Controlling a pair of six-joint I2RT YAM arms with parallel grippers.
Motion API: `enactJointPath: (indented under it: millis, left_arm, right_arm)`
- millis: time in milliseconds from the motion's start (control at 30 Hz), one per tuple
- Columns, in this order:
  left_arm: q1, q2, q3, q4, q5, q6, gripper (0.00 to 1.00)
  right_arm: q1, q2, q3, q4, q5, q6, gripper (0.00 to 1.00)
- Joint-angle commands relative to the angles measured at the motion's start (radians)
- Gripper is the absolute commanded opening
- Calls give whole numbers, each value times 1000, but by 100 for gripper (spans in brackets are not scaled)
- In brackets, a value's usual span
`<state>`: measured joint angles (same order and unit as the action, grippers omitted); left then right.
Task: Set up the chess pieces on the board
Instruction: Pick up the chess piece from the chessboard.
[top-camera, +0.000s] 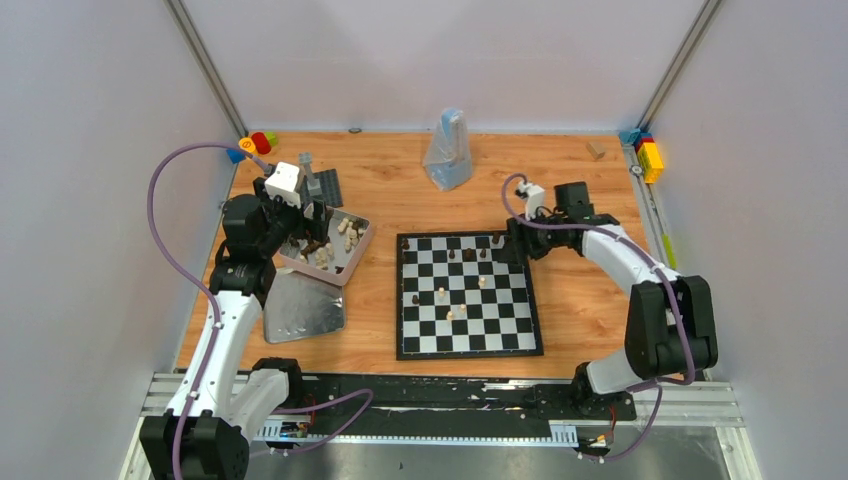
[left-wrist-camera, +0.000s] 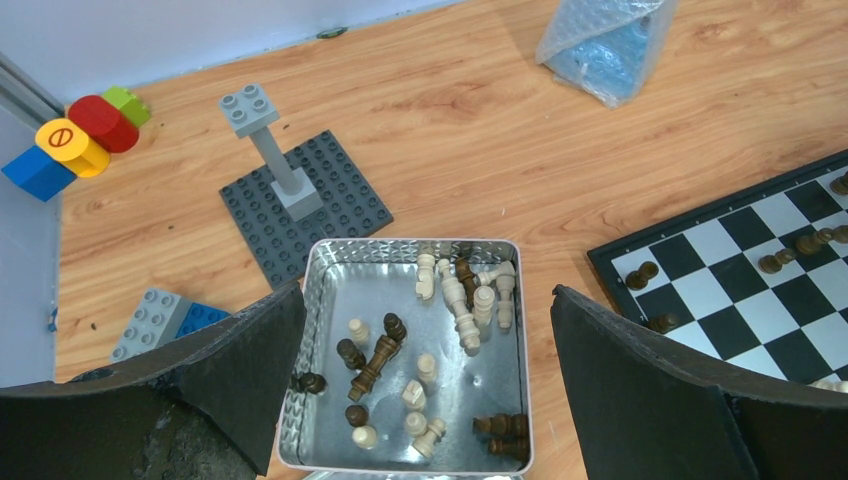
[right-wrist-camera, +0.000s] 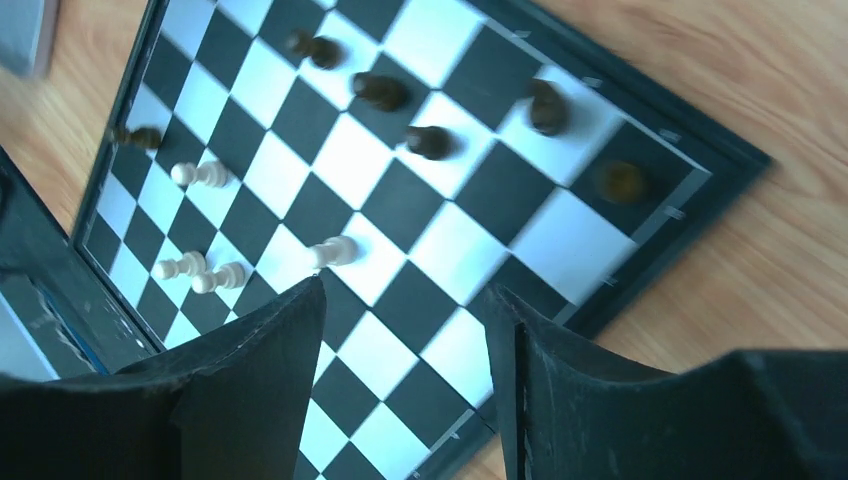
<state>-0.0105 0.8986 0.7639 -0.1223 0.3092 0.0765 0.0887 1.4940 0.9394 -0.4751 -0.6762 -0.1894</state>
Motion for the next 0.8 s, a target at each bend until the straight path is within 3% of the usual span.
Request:
enactJointPath:
  millis: [0, 233, 600, 767]
  left_arm:
    - [6, -15, 6, 26, 12, 12, 100]
    - [6, -18, 8, 22, 13, 12, 100]
    - [6, -19, 5, 26, 10, 15, 100]
    - [6, -15, 2, 31, 11, 17, 100]
  right_arm:
    - [154, -39, -22, -13, 122, -112, 60]
    - [267, 17, -8, -7, 216, -133, 59]
    - [347, 75, -5, -5, 232, -136, 54]
    - [360, 94, 0, -1, 235, -134, 40]
